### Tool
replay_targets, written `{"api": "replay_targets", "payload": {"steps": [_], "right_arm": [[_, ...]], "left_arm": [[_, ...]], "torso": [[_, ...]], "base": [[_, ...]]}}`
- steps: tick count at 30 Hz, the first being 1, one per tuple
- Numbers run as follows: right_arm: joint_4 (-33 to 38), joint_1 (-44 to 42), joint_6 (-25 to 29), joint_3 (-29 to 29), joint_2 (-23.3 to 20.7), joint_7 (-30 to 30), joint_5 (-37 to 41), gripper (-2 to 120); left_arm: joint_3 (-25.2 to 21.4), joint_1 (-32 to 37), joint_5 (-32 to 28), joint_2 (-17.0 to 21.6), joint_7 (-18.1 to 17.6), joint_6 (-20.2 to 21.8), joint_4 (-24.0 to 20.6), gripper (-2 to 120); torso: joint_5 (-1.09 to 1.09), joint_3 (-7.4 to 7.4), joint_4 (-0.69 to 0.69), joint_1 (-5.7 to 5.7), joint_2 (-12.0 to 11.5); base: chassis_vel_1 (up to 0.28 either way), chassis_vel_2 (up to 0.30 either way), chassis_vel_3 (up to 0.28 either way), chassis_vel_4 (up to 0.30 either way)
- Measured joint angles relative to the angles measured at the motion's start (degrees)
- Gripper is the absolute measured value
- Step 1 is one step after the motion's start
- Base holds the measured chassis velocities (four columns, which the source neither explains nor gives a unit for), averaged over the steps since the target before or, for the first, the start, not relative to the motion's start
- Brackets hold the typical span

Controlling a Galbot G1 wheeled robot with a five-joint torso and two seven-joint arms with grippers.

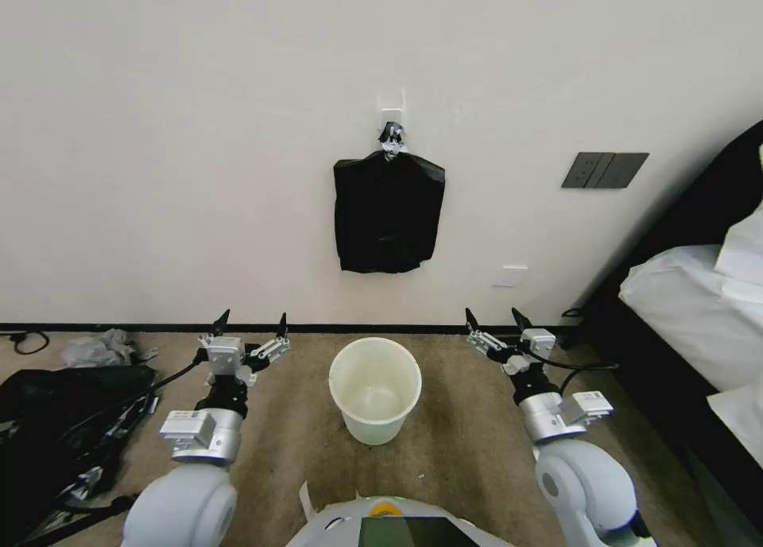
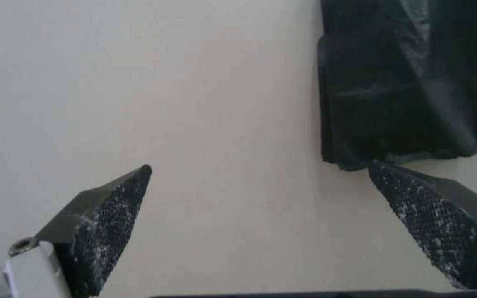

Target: Place a trash bag onto the trash bin.

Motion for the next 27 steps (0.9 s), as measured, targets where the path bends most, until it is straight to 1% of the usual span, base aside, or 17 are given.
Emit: {"api": "replay_targets", "payload": {"steps": [2,8,9,10,11,13,14,15,17,19,20,21,23,24,27], "right_arm": [[-0.21,0.26,0.51,0.71,-0.21,0.41,0.87,100],[-0.31,0.89,1.33,1.63,0.22,1.40,3.79,100],[-0.46,1.40,1.37,1.41,0.24,1.58,5.87,100],[-0.82,2.88,1.32,0.15,0.13,2.10,10.66,100],[-0.82,2.88,1.32,0.15,0.13,2.10,10.66,100],[-1.40,6.73,1.15,-3.38,-0.41,4.12,18.52,100],[-2.15,11.02,0.84,-6.47,-0.91,6.32,24.39,100],[-2.15,11.02,0.84,-6.47,-0.91,6.32,24.39,100],[-3.79,17.18,0.53,-9.66,-1.35,9.04,30.94,100],[-6.49,24.60,0.43,-12.82,-1.47,11.66,39.57,100],[-6.49,24.60,0.43,-12.82,-1.47,11.66,39.57,100],[-7.00,25.89,0.41,-13.28,-1.46,12.20,41.21,100],[-10.21,32.88,-0.94,-15.48,-1.10,14.76,48.00,100],[-10.21,32.88,-0.94,-15.48,-1.10,14.76,48.00,100],[-14.00,40.97,-1.17,-19.00,-0.63,16.91,53.76,100]], "left_arm": [[-0.31,0.69,-0.37,0.74,-0.22,-0.25,0.12,100],[-0.36,1.35,-0.43,1.40,-0.87,-0.52,0.28,100],[-0.36,1.49,-0.44,1.54,-1.00,-0.59,0.31,100],[-0.29,1.76,-0.45,1.78,-1.32,-0.87,0.34,100],[-0.29,1.76,-0.45,1.78,-1.32,-0.87,0.34,100],[-0.27,2.31,-0.45,2.14,-1.63,-1.36,0.38,100],[-0.33,2.63,-0.46,2.44,-1.79,-1.54,0.40,100],[-0.33,2.63,-0.46,2.44,-1.79,-1.54,0.40,100],[-0.48,3.20,-0.43,2.81,-1.97,-1.86,0.43,100],[-0.69,4.24,-0.28,3.07,-2.15,-2.70,0.46,100],[-0.69,4.24,-0.28,3.07,-2.15,-2.70,0.46,100],[-0.71,4.46,-0.19,3.08,-2.24,-2.96,0.46,100],[-0.72,5.31,0.83,2.75,-2.87,-4.85,0.48,100],[-0.72,5.31,0.83,2.75,-2.87,-4.85,0.48,100],[-1.01,6.28,3.00,1.97,-2.92,-6.94,0.49,100]], "torso": [[0.01,0.00,-0.01,0.00,0.00],[0.00,0.00,-0.02,0.00,0.00],[0.00,0.00,-0.03,0.00,0.00],[0.00,0.00,-0.04,0.00,0.00],[0.00,0.00,-0.04,0.00,0.00],[0.00,0.00,-0.03,0.00,0.00],[0.00,0.00,0.01,0.00,0.00],[0.00,0.00,0.01,0.00,0.00],[0.00,0.00,0.02,0.00,0.00],[0.00,0.00,0.02,0.00,0.00],[0.00,0.00,0.02,0.00,0.00],[0.00,0.00,0.02,0.00,0.00],[0.00,0.00,-0.01,0.00,0.00],[0.00,0.00,-0.01,0.00,0.00],[0.00,0.00,0.00,0.00,0.00]], "base": [[0.000,0.000,0.000,0.000],[0.000,0.000,0.000,0.000],[0.000,0.000,0.000,0.000],[0.000,0.000,0.000,0.000],[0.000,0.000,0.000,0.000],[0.000,0.000,0.000,0.000],[0.000,0.000,0.000,0.000],[0.000,0.000,0.000,0.000],[0.000,0.000,0.000,0.000],[0.000,0.000,0.000,0.000],[0.000,0.000,0.000,0.000],[0.000,0.000,0.000,0.000],[0.000,0.000,0.000,0.000],[0.000,0.000,0.000,0.000],[0.000,0.000,0.000,0.000]]}}
